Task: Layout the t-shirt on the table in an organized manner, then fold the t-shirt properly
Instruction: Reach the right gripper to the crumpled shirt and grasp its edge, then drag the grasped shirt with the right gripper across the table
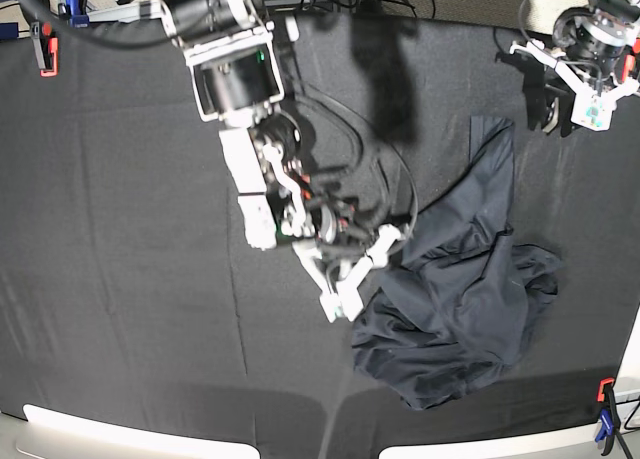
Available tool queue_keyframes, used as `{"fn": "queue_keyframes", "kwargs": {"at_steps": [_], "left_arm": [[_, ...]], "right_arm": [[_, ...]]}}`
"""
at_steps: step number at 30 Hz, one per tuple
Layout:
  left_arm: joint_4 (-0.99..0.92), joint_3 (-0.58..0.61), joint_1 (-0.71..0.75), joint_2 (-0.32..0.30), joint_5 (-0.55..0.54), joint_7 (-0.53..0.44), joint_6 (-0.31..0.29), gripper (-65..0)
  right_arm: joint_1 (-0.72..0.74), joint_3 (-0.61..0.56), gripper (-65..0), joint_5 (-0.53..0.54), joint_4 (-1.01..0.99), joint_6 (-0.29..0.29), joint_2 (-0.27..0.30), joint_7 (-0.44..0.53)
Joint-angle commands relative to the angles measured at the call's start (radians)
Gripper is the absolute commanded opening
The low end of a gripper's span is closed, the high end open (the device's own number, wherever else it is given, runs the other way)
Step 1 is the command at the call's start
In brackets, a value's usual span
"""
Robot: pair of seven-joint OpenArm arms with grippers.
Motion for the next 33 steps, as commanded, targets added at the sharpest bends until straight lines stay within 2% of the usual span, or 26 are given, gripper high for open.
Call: {"fn": "queue_keyframes", "kwargs": {"at_steps": [1, 4, 9, 11, 15, 23, 28, 33], "left_arm": [[0.017, -0.005, 0.003, -0.006, -0.005, -0.027, 0.004, -50.8], [0.017, -0.005, 0.003, -0.006, -0.005, -0.027, 0.004, -50.8], [0.017, -0.005, 0.003, -0.006, -0.005, -0.027, 0.004, -50.8], [0.017, -0.005, 0.003, -0.006, -0.005, -0.028, 0.004, -50.8], [0.017, -0.005, 0.003, -0.006, -0.005, -0.027, 0.004, -50.8], [0.017, -0.005, 0.003, -0.006, -0.005, -0.027, 0.004, -50.8], [0.017, -0.005, 0.003, -0.006, -0.016, -0.029, 0.005, -50.8], [0.017, -0.005, 0.003, -0.006, -0.087, -0.078, 0.003, -50.8]], "right_arm": [[0.026, -0.001, -64.6, -0.014, 0.018, 0.014, -0.008, 0.027], [0.025, -0.001, -65.0, -0.116, 0.021, 0.014, -0.008, 0.014], [0.025, -0.001, -65.0, -0.375, 0.070, 0.014, -0.008, -0.135], [0.025, -0.001, -65.0, -0.430, 0.108, 0.014, -0.008, -0.169], [0.022, -0.001, -65.0, -0.425, 0.206, 0.013, 0.094, -0.243], [-0.049, 0.019, -65.0, -0.423, 0.377, 0.013, 0.360, -0.355], [-0.137, 0.164, -65.0, -0.418, 0.450, 0.013, 0.485, -0.354], [-0.191, 0.348, -65.0, -0.278, 0.459, 0.013, 0.561, -0.360]]}}
